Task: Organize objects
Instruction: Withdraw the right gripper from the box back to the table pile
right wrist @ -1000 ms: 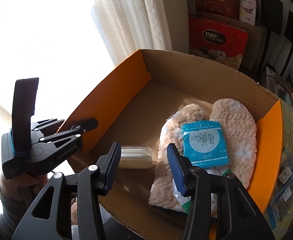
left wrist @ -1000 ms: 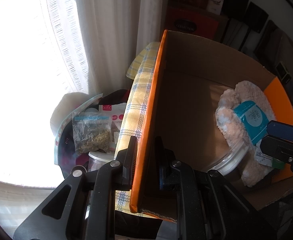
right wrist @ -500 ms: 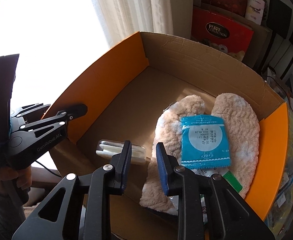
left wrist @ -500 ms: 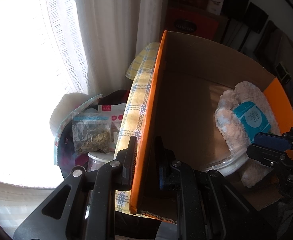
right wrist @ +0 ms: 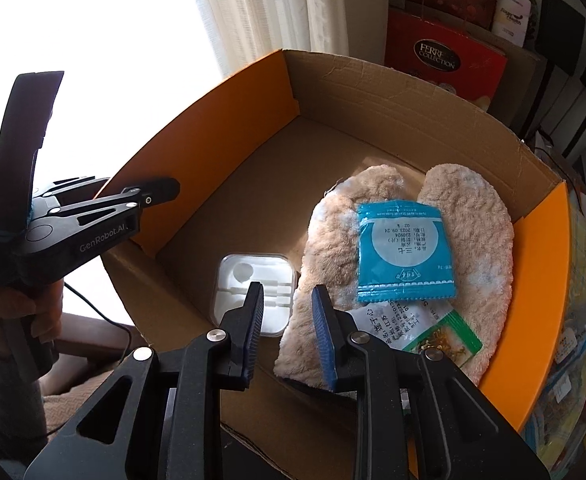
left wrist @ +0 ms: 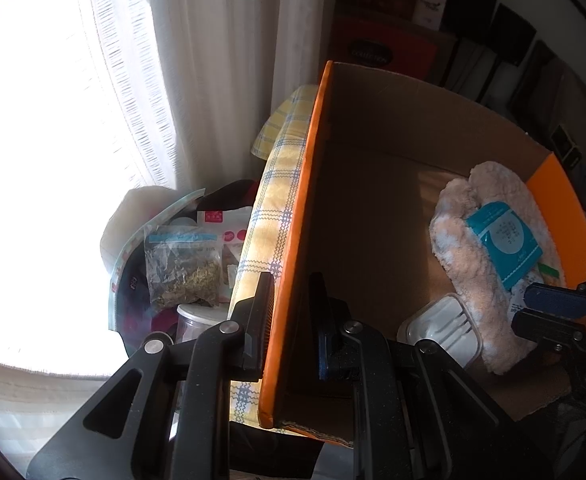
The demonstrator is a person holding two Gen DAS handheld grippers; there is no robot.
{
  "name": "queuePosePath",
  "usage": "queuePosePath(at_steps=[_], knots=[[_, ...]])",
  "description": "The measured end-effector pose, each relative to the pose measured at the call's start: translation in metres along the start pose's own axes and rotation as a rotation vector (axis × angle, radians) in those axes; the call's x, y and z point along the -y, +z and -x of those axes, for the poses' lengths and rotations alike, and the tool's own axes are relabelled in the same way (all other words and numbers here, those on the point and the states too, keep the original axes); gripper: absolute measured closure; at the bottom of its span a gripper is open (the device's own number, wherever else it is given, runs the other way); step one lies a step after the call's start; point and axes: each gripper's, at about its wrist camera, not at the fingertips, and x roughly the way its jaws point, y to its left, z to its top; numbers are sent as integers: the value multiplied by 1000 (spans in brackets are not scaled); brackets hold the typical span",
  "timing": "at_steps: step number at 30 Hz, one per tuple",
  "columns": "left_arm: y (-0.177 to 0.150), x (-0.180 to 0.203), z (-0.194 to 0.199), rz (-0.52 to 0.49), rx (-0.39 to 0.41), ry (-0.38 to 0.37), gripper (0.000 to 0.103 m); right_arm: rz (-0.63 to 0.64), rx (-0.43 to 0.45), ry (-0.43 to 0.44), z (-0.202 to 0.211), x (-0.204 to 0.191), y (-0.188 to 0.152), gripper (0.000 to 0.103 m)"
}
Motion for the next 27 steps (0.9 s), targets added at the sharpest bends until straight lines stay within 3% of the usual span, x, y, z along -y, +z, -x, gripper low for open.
queuePosePath(at_steps=[9, 14, 21, 27], knots=[[-1, 1, -2, 1, 0, 1, 88, -55, 94, -40, 43, 26, -1, 75], [-2, -2, -1, 1, 1, 0, 88, -123, 136, -91, 67, 65, -5, 73], [-3, -7, 3, -7, -5, 2, 88, -240, 175, -177, 104, 124, -25, 59], [-2, -7, 4, -6, -5, 5, 88, -315, 171, -236, 109, 162, -40, 57]])
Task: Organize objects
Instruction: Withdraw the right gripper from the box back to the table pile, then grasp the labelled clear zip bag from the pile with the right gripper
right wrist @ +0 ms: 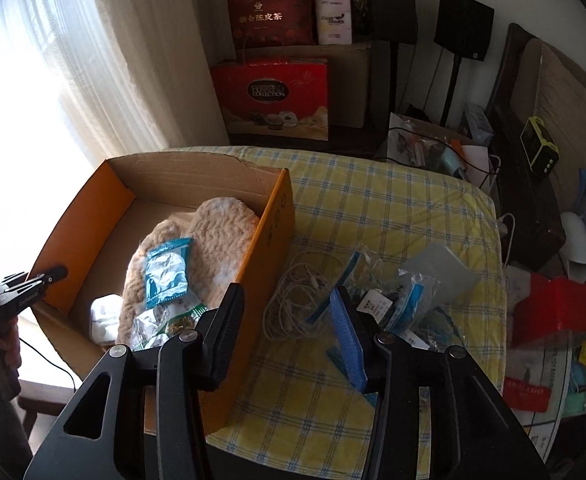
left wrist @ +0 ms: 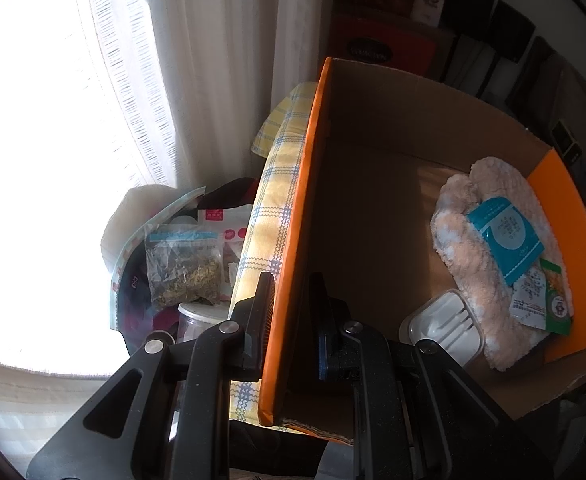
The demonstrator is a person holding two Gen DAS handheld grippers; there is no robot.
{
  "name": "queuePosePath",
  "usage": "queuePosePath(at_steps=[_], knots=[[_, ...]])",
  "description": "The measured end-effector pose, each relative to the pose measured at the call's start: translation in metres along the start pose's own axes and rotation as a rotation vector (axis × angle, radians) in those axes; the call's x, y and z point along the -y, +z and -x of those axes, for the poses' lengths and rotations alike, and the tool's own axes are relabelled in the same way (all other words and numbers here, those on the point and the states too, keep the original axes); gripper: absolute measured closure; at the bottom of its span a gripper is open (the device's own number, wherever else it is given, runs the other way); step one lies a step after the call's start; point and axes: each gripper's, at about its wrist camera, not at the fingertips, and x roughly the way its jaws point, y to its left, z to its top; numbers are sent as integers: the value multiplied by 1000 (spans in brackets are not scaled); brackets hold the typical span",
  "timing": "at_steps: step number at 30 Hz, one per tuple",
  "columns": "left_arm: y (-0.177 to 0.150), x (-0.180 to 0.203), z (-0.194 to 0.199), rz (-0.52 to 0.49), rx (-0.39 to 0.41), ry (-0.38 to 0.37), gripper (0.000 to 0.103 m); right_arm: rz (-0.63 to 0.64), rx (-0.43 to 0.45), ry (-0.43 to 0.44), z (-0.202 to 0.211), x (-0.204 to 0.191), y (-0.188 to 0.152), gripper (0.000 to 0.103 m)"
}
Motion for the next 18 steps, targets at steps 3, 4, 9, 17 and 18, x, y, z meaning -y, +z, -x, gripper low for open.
queuePosePath(at_steps=[3, 4, 9, 17, 18], knots=[[0, 0, 0, -1, -1, 0, 88, -29, -23, -4, -14, 14, -3, 57], [0, 0, 0, -1, -1, 1, 88, -37, -31, 2, -19, 17, -4, 57], [0, -1, 2, -3, -2, 5, 88, -45, -54, 32, -47, 26, -4, 57], [-1, 1, -1, 0, -5, 6, 88, 20, -119, 44, -86, 30, 0, 59], [-1, 1, 0, 1, -7, 6, 88, 25, -126, 56, -89, 30, 0, 60]])
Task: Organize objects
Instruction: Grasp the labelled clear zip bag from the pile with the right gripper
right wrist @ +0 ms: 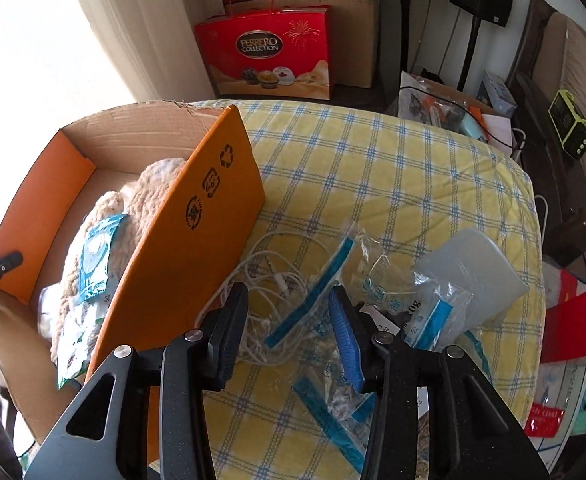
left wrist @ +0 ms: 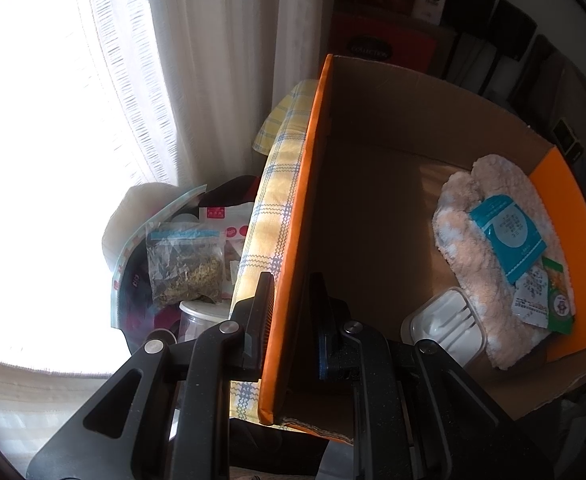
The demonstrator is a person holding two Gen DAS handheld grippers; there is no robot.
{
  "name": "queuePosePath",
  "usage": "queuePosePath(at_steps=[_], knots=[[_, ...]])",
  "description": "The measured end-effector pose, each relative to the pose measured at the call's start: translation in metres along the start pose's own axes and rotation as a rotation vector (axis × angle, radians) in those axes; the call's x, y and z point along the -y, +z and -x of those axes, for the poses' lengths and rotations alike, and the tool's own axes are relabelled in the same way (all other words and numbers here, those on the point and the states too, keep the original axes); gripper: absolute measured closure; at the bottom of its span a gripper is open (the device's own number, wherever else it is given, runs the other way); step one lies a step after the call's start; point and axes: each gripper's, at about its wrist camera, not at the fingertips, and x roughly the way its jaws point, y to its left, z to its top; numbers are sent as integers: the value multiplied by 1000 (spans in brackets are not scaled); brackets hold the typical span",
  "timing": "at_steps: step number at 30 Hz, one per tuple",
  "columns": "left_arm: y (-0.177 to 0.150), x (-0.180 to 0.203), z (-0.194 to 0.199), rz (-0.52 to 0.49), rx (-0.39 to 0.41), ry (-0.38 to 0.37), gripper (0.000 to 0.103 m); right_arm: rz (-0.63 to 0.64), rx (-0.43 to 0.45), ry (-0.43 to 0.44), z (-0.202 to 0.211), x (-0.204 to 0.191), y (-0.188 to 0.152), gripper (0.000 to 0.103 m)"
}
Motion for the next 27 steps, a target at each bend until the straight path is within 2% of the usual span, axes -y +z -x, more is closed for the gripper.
queuePosePath(at_steps=[3, 11, 15, 20, 22, 24, 25, 27], knots=[[0, 0, -1, -2, -4, 3, 88, 35, -5, 27, -7, -4, 1, 60], [0, -4, 0, 5, -6, 8, 88, 159, -42, -9, -26, -14, 2, 61], [1, -4, 0, 3, -8, 9, 88, 229, -55, -9, -33, -21, -4, 67], [1, -5, 0, 3, -9, 10, 88, 272, -57, -11, -38, -24, -8, 69], [1, -5, 0, 3, -9, 9, 88, 277, -63, -4, -38, -23, -8, 65], [1, -5, 0, 2, -10, 10, 88, 298, -67, -30, -37, -22, -8, 51], [1, -4, 0, 3, -10, 11, 88, 301, -71, -48, -37, -21, -8, 48], [1, -6, 1, 3, -9, 11, 88, 293, -88, -66, -37, -18, -9, 51]])
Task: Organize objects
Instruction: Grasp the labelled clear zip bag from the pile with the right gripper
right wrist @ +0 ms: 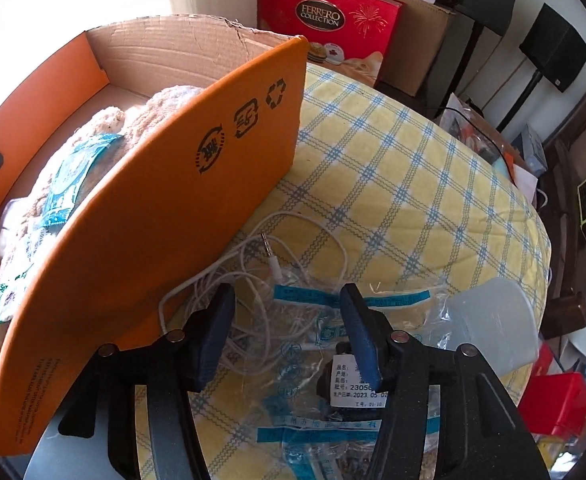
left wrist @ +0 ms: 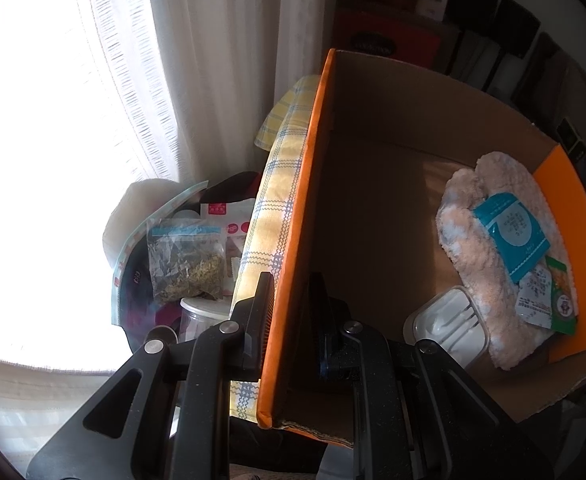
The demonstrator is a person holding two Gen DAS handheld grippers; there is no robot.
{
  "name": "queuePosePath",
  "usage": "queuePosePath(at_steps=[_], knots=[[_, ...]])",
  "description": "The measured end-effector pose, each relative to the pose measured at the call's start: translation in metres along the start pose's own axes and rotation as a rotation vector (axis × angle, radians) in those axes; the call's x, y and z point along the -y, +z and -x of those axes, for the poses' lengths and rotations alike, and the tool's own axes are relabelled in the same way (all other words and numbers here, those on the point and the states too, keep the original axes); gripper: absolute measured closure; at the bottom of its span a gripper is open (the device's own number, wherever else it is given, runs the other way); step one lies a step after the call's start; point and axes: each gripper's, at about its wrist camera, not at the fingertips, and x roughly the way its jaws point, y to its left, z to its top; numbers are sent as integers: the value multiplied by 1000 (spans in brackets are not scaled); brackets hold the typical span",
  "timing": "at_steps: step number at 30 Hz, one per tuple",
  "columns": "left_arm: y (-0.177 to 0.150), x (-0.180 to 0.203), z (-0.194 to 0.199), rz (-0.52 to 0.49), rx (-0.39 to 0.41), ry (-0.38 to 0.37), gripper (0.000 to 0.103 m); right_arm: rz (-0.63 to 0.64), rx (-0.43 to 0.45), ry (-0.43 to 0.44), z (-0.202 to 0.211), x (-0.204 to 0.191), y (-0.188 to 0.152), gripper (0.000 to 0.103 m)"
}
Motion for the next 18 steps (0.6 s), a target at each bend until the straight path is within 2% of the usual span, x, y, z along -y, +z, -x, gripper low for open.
queuePosePath(at_steps=[5, 8, 12, 14, 18], knots=[[1, 0, 1, 0, -2, 0, 88, -39, -7, 30, 2, 9, -7, 66], [0, -1, 2, -1, -2, 0, 88, -79, 6, 32, 4, 15, -9, 80], [0, -1, 2, -3, -1, 2, 88, -243, 58, 175, 22, 40, -9, 76], [0, 0, 4, -3, -1, 3, 88, -271, 99, 176, 36, 47, -9, 67], [0, 1, 3, -1, 0, 2, 88, -258, 131, 123, 58, 46, -7, 66]])
